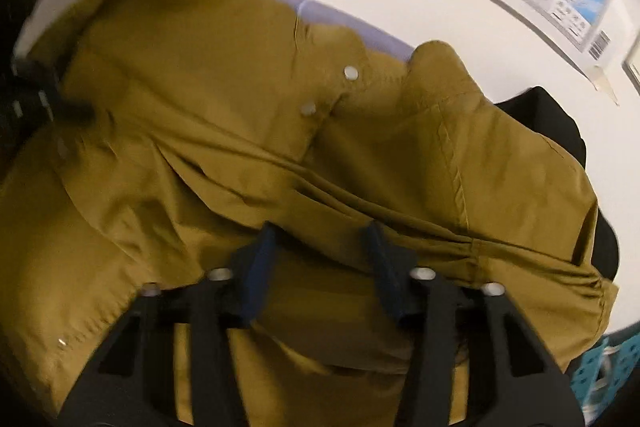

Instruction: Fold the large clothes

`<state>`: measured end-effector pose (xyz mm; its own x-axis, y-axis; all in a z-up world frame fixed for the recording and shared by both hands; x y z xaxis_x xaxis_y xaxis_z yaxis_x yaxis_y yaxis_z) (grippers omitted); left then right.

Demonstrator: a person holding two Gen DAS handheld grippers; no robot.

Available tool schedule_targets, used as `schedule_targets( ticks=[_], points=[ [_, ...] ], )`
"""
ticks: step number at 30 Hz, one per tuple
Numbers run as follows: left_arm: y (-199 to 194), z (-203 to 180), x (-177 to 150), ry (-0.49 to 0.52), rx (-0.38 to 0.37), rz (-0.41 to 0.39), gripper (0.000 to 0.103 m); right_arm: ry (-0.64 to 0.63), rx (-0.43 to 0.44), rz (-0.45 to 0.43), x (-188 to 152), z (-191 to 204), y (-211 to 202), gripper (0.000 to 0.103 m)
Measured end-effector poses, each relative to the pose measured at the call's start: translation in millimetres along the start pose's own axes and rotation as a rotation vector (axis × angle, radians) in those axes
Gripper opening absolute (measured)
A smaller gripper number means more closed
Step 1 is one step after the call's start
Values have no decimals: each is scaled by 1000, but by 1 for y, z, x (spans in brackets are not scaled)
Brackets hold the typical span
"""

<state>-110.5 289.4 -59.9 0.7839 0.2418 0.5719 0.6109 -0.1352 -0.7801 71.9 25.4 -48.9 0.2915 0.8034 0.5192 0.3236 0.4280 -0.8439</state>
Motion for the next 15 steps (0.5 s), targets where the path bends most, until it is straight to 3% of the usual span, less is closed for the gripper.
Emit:
schedule_targets(
  ticks=[1, 3, 6, 8, 13, 15],
  points=[
    [-6, 2, 3, -14, -23, -16, 5, -11, -6, 0, 0, -1, -1, 2],
    [-15, 4, 9, -29, -53, -45, 5, 17, 13, -43, 6, -8, -12, 2],
    [-22, 11, 17, -37, 10, -78, 7, 203, 167, -197, 22, -36, -43, 2],
    [-19, 17, 20, -52, 16, -68, 11, 302, 202, -252, 26, -56, -48, 2],
    [-7, 23, 24, -79, 48, -35, 11, 406, 190, -137, 29, -70, 5, 5],
    [-9, 20, 23, -73, 40, -36, 16, 453, 194, -117, 24, -73, 17, 8]
  ],
)
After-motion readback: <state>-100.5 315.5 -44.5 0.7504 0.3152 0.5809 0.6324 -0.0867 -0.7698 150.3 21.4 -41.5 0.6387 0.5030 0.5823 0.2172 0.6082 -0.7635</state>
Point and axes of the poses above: each gripper's, at about its wrist camera, not at the fingertips, and y roughly the way its jaws point, z to its left, x to its top, the point moved 3 cm from there along y, roughly the way its jaws point, and after that the axes turned 2 degrees about x, right-handed, at the moved point
